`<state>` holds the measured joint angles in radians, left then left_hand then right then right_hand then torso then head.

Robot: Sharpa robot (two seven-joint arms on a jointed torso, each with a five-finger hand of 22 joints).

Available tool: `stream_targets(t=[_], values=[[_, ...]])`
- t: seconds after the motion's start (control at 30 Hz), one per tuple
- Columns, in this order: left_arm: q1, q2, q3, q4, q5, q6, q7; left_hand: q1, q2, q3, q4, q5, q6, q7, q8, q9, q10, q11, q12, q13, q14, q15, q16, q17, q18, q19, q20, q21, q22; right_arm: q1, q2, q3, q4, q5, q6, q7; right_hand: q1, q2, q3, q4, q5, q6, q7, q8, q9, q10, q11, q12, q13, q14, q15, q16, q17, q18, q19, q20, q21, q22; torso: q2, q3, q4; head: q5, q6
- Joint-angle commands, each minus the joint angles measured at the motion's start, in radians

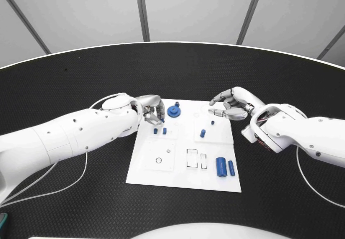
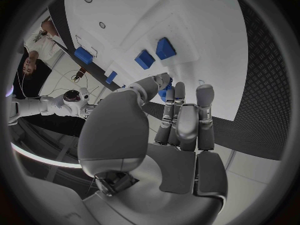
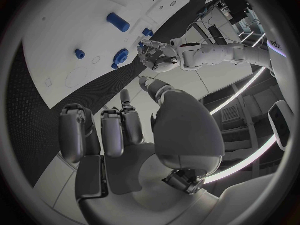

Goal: Assemble the parts on the task board

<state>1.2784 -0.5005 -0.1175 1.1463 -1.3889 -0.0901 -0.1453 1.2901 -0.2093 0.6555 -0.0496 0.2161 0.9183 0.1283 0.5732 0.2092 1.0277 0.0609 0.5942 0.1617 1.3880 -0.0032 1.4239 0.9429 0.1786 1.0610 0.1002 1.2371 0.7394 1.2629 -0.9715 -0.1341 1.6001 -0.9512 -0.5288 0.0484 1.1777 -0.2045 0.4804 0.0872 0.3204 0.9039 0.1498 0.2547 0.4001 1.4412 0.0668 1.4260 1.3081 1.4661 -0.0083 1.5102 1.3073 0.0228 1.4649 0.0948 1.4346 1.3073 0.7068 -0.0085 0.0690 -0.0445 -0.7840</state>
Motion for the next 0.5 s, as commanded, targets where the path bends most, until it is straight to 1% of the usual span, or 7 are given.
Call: stream_targets(t=[0.03, 0.33, 0.5], values=[[0.0, 0.001, 0.0, 0.0, 0.0, 0.0, 0.001, -0.006, 0.007, -0.006, 0.0, -0.005, 0.006, -0.001, -0.003, 0.001, 0.008, -0.001, -0.006, -0.001, -0.001, -0.004, -0.004, -0.002, -0.015, 0.003, 0.0, 0.002, -0.001, 0.0, 0.0, 0.0, 0.0, 0.0, 0.0, 0.0, 0.001, -0.002, 0.003, 0.005, 0.006, -0.003, -0.002, 0.007, -0.002, 0.001, -0.005, -0.002, 0.114, 0.073, -0.007, -0.006, 0.127, 0.018, 0.039, -0.009, -0.005, 0.115, 0.0, 0.0, 0.0, 0.0, 0.0], [0.0, 0.003, 0.0, -0.001, 0.0, 0.0, 0.002, -0.006, 0.007, -0.006, -0.001, -0.006, 0.006, -0.001, -0.004, 0.001, 0.008, -0.001, -0.007, -0.001, 0.002, -0.004, -0.002, 0.007, -0.015, 0.001, -0.001, 0.0, -0.005, 0.0, -0.001, 0.0, 0.001, 0.0, -0.001, -0.001, 0.001, -0.002, 0.003, 0.005, 0.006, -0.003, -0.002, 0.007, -0.002, 0.001, -0.005, -0.002, 0.114, 0.073, -0.007, -0.006, 0.127, 0.018, 0.039, -0.009, -0.005, 0.115, 0.0, 0.0003, -0.0001, -0.001, -0.001], [0.0, 0.003, 0.0, -0.001, 0.0, 0.007, 0.002, -0.006, 0.007, -0.006, -0.001, -0.006, 0.006, -0.001, -0.004, 0.001, 0.008, -0.001, -0.007, -0.001, 0.002, -0.004, -0.003, 0.006, -0.015, 0.002, -0.001, 0.001, -0.003, 0.0, -0.002, 0.0, 0.001, 0.0, -0.001, -0.001, 0.001, -0.002, 0.003, 0.005, 0.006, -0.003, -0.002, 0.007, -0.002, 0.001, -0.005, -0.002, 0.114, 0.073, -0.007, -0.006, 0.127, 0.018, 0.039, -0.009, -0.005, 0.115, 0.0, 0.0001, -0.0004, -0.002, -0.003]])
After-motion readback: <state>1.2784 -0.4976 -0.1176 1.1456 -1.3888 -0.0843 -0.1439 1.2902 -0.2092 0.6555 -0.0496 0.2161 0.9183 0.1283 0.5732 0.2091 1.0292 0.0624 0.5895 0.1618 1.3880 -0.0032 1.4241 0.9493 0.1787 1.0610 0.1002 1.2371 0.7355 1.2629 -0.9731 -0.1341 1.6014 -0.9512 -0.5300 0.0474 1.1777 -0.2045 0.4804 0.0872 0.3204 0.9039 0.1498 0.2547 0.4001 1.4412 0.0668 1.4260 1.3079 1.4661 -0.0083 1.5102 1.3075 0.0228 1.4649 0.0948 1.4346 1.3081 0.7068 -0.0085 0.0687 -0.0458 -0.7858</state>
